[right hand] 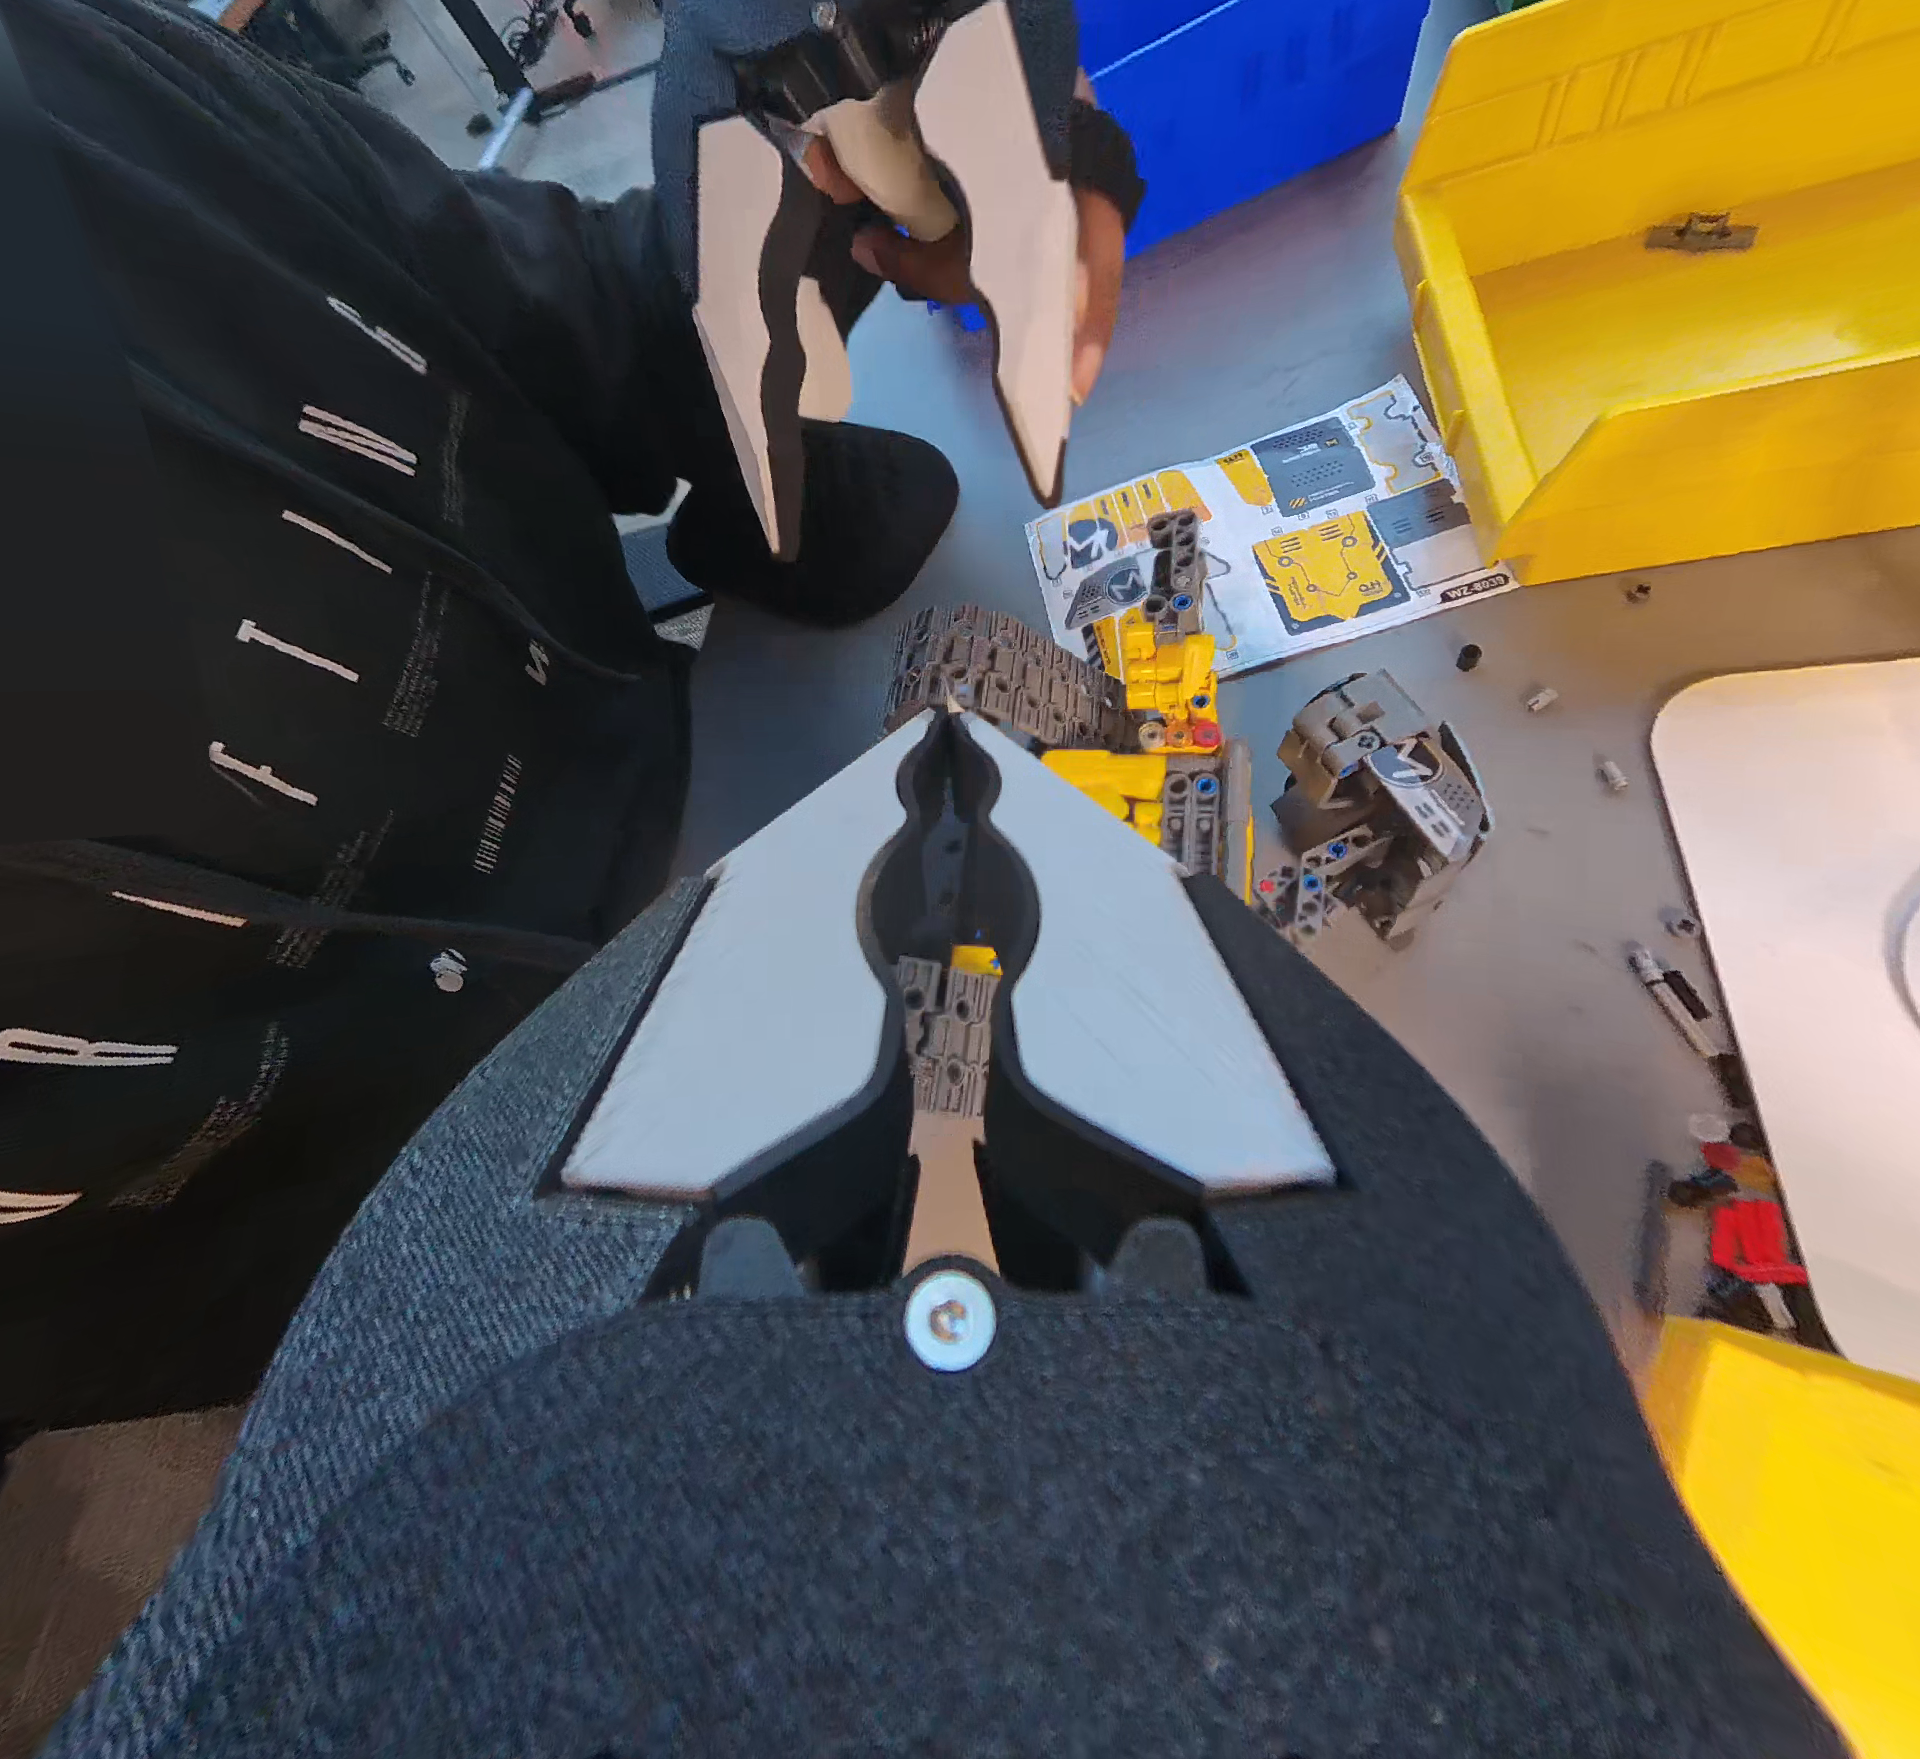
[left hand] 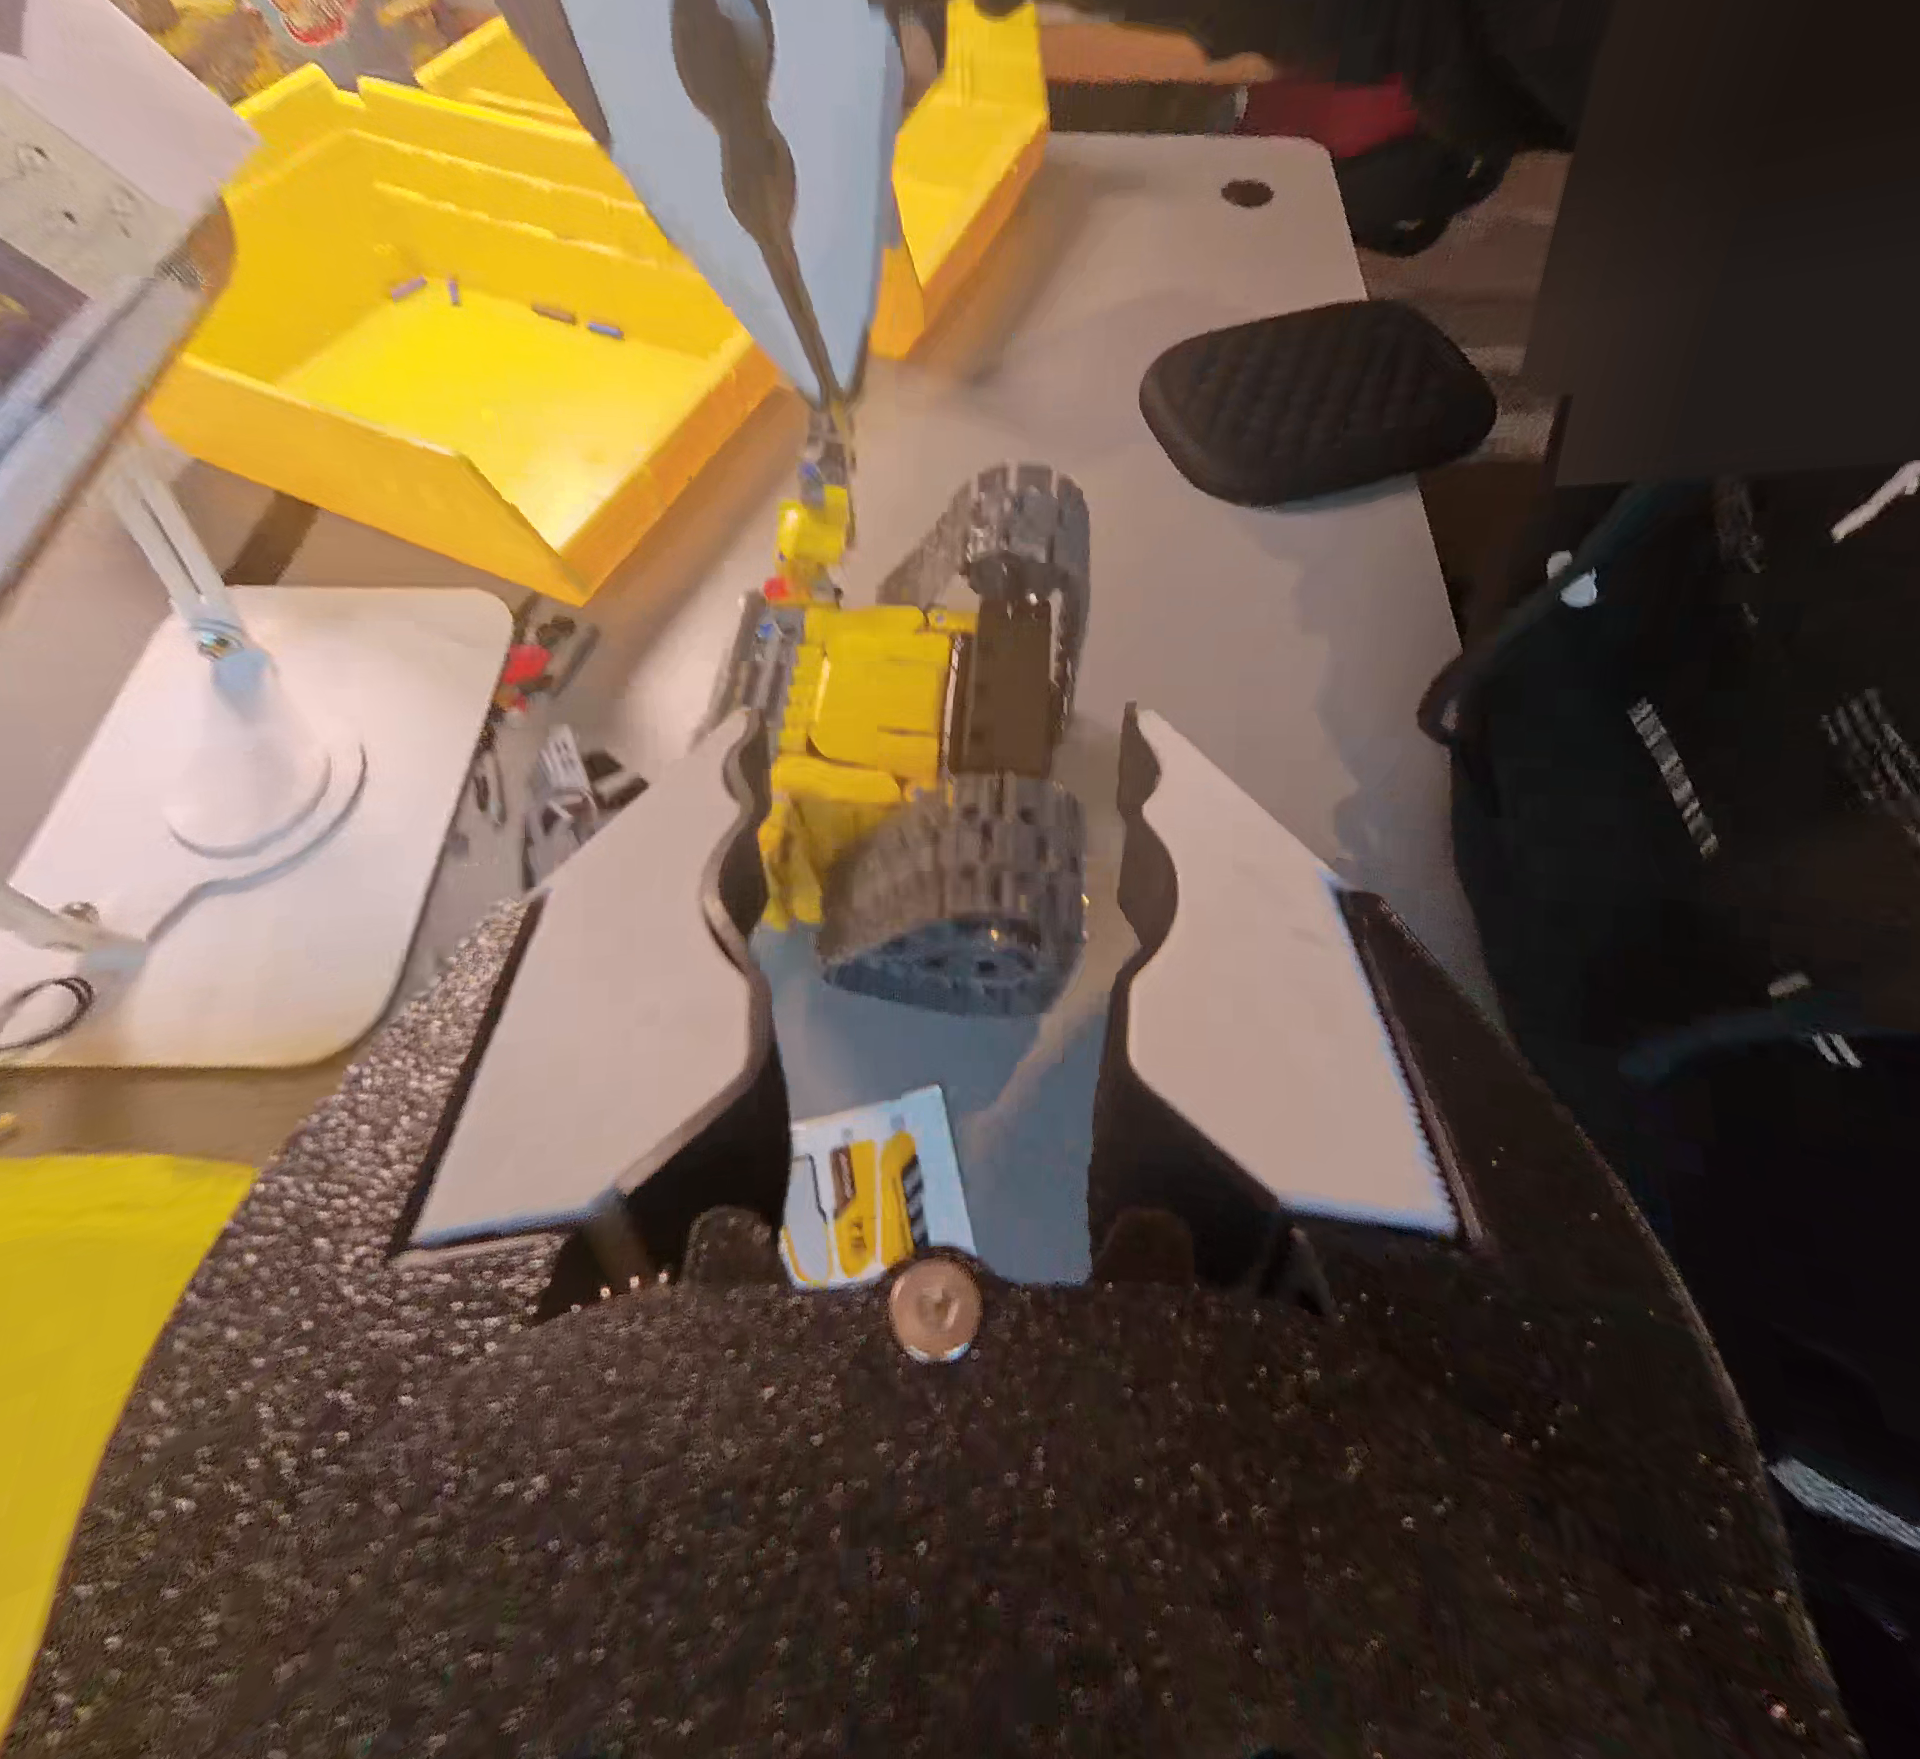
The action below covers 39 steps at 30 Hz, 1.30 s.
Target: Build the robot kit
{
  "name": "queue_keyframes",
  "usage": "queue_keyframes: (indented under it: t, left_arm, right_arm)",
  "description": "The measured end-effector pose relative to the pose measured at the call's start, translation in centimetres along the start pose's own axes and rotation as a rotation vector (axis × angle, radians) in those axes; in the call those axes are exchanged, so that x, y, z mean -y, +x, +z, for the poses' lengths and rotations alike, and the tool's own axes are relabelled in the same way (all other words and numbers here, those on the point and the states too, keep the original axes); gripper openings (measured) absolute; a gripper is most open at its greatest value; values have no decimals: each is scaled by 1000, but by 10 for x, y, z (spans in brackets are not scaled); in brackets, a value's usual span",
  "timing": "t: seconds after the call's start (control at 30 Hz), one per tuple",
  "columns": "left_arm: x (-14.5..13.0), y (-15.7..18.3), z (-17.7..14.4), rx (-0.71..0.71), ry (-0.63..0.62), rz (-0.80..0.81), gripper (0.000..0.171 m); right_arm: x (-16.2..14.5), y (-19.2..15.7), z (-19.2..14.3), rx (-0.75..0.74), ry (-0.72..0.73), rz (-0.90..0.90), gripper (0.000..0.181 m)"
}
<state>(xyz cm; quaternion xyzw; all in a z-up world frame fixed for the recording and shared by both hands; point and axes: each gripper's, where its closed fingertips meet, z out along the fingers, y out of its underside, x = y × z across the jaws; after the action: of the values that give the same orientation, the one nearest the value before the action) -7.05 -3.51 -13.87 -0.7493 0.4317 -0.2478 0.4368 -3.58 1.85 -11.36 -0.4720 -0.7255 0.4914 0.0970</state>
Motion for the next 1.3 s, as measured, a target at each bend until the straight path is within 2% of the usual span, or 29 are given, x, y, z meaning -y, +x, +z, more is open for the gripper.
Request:
queue_keyframes:
  t: [0.13,0.2,0.3,0.47,0.63,0.77,0.87,0.97,1.03,1.1,1.17,1.3]
  left_arm:
    - [-53,12,21,70,-78,-40,71]
    - [-60,9,37,142,-72,13,73]
    - [-71,2,54,217,-136,113,59]
    - [-70,19,55,162,-101,103,57]
    - [-67,63,56,73,-61,106,57]
    - [-61,98,62,79,-47,100,57]
    - [-60,108,63,86,-26,64,58]
    - [-48,116,49,2,69,-19,63]
    - [-33,116,28,-63,160,-84,64]
    - [-21,103,9,-57,232,-117,55]
    - [-20,88,3,-26,229,-124,52]
    - [-28,60,11,40,180,-75,52]
  right_arm:
    - [-10,-8,-9,-18,42,21,0]
    - [-13,-10,-10,-27,57,33,0]
    - [-13,-15,-7,-27,70,47,0]
    - [-16,-31,-5,-47,51,46,0]
    - [-17,-47,5,-33,47,70,0]
    - [-22,-59,28,35,16,139,0]
    - [-32,-68,46,110,-17,212,0]
    - [-38,-72,57,171,-39,288,0]
    - [-39,-75,61,208,-40,332,0]
    - [-44,-75,65,223,-55,370,0]
    - [-49,-74,67,234,-75,410,0]
    - [-52,-71,68,269,-86,498,0]
